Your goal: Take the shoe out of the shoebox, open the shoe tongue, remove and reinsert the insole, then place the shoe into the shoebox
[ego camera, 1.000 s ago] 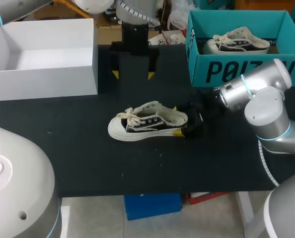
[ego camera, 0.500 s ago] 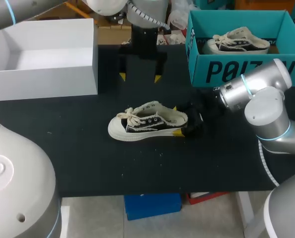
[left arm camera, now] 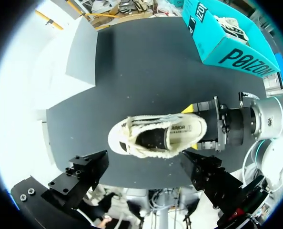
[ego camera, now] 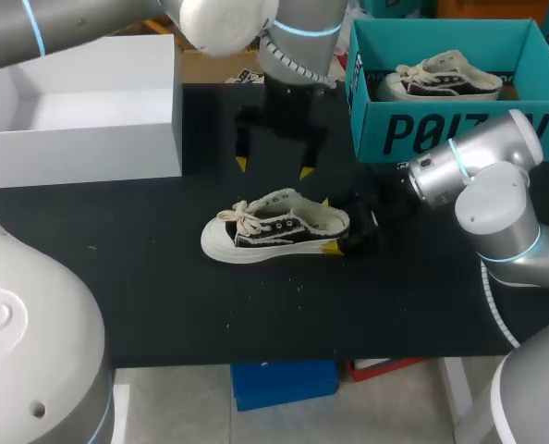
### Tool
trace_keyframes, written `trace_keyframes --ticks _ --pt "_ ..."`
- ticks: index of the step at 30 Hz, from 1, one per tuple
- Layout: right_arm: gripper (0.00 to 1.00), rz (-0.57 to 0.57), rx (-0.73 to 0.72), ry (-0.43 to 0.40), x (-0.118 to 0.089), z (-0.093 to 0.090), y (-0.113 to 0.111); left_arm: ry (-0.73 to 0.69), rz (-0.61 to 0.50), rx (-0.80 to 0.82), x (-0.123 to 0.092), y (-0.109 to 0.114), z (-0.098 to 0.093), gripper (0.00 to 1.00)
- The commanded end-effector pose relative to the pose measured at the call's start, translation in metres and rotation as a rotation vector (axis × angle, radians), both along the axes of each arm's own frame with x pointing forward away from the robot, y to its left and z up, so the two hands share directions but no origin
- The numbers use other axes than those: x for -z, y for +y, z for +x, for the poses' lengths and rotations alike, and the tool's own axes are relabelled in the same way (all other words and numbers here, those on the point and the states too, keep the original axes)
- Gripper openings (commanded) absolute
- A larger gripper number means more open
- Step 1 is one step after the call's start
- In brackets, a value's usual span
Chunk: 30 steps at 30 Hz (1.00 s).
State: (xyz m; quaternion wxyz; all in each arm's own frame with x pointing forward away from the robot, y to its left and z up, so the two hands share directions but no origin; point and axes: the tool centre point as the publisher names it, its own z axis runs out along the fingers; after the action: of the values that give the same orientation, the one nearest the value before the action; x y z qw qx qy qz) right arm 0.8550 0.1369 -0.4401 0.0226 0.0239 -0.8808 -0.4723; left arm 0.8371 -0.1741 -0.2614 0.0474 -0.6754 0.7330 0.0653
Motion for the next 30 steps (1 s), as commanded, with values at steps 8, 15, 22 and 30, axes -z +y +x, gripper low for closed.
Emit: trace_keyframes --ticks 8,15,22,30 --pt "0.00 -0.001 0.002 0.000 0.003 0.002 0.002 0.031 0.093 -0.025 0.044 -0.022 -0.003 1.00" --pt "0.00 -0.001 0.002 0.000 0.003 0.002 0.002 0.038 0.149 -0.032 0.066 -0.030 0.001 1.00" --pt "0.00 -0.001 0.002 0.000 0.003 0.002 0.002 0.026 0.207 -0.035 0.085 -0.034 0.004 1.00" --pt "0.00 -0.001 0.002 0.000 0.003 0.002 0.002 0.023 0.244 -0.031 0.100 -0.033 0.002 1.00"
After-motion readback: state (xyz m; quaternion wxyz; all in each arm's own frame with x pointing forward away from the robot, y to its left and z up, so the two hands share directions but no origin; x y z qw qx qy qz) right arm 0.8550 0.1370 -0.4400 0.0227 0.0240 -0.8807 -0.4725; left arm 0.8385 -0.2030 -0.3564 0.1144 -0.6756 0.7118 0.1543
